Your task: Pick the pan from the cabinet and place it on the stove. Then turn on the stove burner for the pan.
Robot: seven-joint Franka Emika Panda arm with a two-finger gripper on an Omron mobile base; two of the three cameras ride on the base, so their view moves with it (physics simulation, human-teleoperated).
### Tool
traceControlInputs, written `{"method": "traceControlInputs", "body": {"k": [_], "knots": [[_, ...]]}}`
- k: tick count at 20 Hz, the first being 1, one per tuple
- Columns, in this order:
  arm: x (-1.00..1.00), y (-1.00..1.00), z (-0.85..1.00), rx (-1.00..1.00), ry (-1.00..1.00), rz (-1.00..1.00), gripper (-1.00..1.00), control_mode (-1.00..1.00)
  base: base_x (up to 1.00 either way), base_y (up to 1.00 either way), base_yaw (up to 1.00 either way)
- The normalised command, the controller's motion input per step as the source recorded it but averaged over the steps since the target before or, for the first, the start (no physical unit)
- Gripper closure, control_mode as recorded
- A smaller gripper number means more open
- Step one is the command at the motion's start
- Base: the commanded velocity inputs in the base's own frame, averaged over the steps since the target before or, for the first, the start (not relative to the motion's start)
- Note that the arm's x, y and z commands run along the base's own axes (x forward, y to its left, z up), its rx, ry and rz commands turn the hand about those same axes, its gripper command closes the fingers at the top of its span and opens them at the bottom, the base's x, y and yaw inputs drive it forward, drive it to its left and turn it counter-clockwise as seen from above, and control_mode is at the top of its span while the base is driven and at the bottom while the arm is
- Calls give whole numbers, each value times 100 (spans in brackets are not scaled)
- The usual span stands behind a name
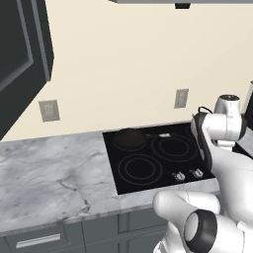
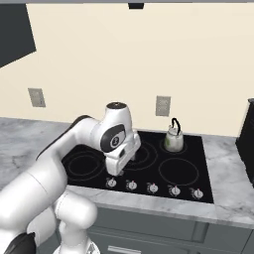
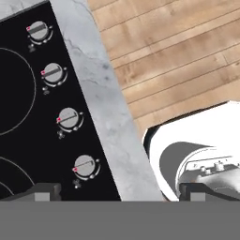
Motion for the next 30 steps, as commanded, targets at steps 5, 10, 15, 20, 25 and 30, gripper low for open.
{"method": "traceControlInputs", "body": {"k": [5,10,15,20,25,30], "knots": [[0,0,0,0,2,31,-100,-100,0,0,0],[0,0,0,0,1,31,-100,-100,0,0,0],[0,0,0,0,3,31,-100,-100,0,0,0],[0,0,0,0,2,31,-100,-100,0,0,0],[0,0,-2,-1,2,31,-100,-100,0,0,0],[7,0,-13,0,2,30,-100,-100,0,0,0]]}}
